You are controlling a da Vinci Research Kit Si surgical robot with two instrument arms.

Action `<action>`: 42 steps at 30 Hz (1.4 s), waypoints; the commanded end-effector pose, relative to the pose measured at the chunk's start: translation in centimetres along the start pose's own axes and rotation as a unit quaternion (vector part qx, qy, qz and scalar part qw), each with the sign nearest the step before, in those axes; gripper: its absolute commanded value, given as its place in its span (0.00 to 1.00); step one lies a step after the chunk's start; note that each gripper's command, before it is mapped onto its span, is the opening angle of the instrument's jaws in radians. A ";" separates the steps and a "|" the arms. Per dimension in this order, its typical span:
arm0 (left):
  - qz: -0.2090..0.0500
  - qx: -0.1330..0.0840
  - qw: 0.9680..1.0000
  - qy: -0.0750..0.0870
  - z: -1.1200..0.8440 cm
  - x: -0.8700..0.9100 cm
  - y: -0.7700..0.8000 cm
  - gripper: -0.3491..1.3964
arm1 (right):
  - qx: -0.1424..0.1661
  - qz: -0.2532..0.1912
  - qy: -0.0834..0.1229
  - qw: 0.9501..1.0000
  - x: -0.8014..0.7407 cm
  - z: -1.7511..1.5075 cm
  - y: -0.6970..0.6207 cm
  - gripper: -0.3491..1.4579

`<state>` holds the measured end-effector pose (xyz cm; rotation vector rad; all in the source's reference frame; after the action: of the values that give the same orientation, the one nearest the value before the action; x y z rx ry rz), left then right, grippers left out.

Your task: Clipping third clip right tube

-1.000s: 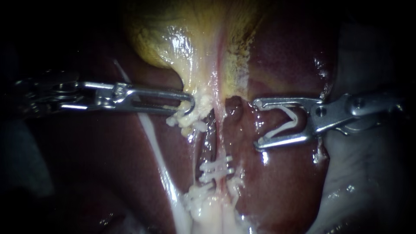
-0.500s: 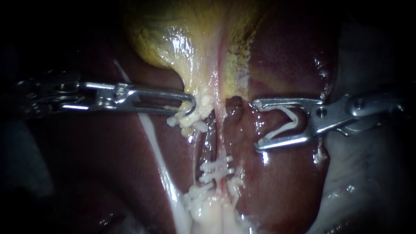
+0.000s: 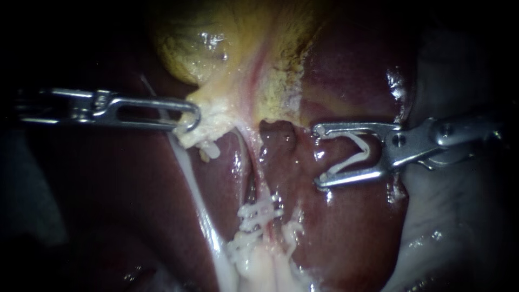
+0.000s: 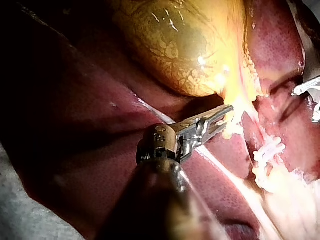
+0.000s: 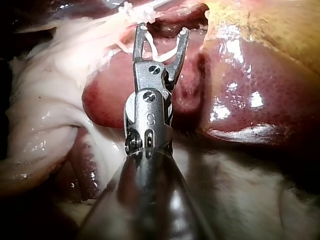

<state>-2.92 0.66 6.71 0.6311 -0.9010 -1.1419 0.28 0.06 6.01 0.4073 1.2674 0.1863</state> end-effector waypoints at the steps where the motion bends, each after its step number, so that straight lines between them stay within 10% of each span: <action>1: 0.000 0.000 1.000 0.000 0.00 0.00 -0.02 0.00 | 0.001 0.002 0.000 1.000 0.00 0.02 0.00 0.47; 42: -0.002 -0.003 1.000 -0.004 -0.04 0.02 -0.26 0.00 | 0.043 0.194 -0.002 0.980 -0.41 1.47 -0.08 0.47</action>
<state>-3.01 0.56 6.47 0.6241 -0.9018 -1.1512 1.56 -0.45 6.69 0.7399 1.1867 0.4653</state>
